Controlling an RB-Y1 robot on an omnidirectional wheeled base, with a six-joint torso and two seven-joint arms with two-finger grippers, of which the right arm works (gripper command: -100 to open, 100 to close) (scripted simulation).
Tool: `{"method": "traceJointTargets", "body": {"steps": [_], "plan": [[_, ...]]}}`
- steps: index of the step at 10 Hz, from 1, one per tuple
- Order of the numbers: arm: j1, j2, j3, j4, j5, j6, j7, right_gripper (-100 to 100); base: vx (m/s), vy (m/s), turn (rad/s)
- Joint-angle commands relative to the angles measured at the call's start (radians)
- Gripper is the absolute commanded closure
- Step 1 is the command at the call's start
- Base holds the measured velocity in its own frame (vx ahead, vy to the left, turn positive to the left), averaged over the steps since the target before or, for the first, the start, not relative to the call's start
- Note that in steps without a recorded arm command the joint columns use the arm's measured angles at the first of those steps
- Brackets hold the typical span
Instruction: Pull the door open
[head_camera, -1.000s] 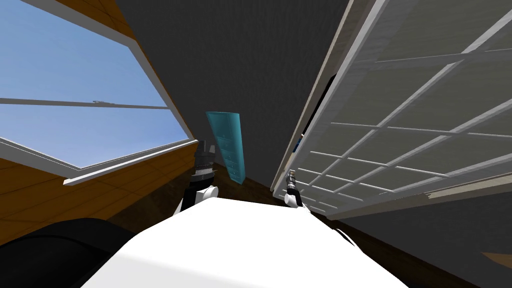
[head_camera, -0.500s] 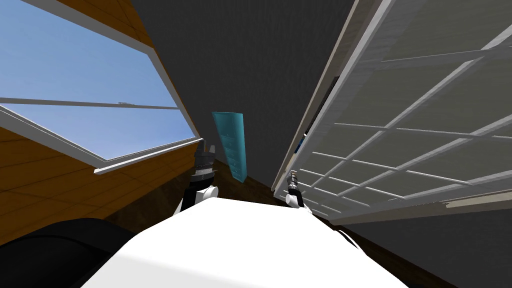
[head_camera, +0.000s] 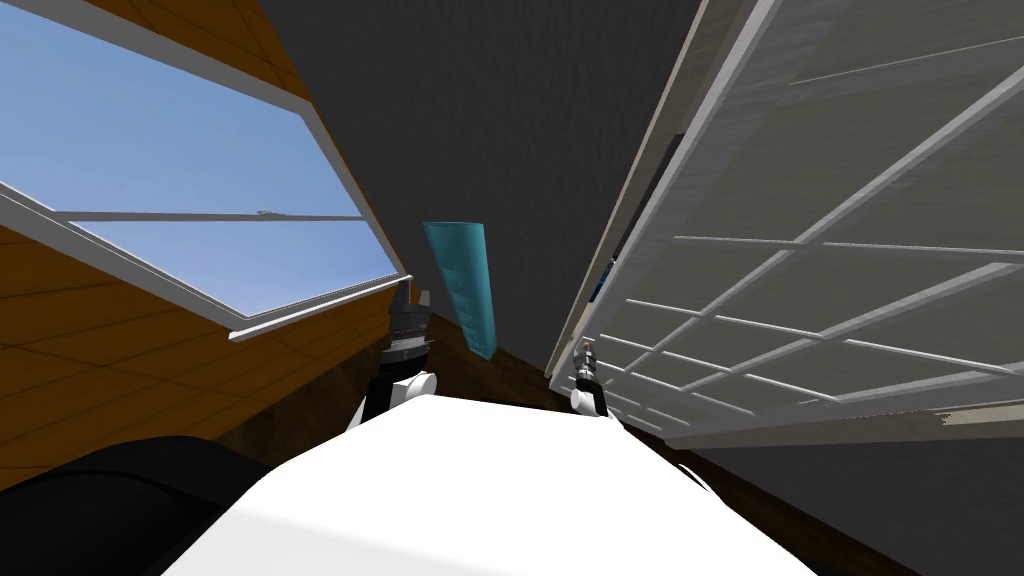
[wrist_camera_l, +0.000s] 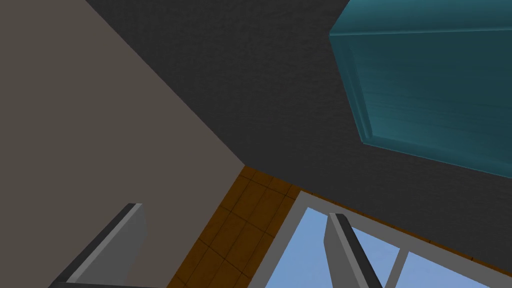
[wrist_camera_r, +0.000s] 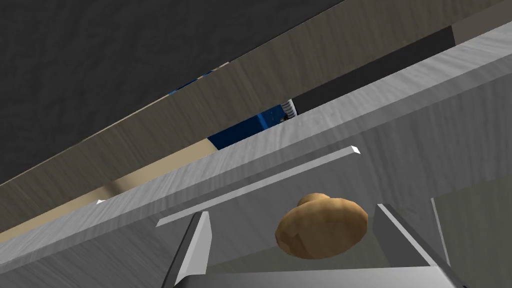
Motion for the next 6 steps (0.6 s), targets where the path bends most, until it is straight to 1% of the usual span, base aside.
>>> {"method": "traceJointTargets", "body": {"steps": [1, 2, 4, 5, 6], "plan": [[0.008, 0.005, -0.004, -0.009, -0.005, -0.007, -0.05, -100, -0.066, -0.024, 0.089], [0.008, 0.005, -0.004, -0.009, -0.005, -0.007, -0.057, -100, -0.043, -0.012, 0.014], [0.017, 0.011, -0.009, -0.018, -0.012, -0.016, -0.122, -100, -0.047, -0.007, 0.076], [0.017, 0.011, -0.009, -0.018, -0.012, -0.016, -0.133, -100, -0.04, -0.015, 0.043], [0.022, 0.015, -0.011, -0.023, -0.015, -0.021, -0.172, -100, -0.041, -0.016, 0.064]]}}
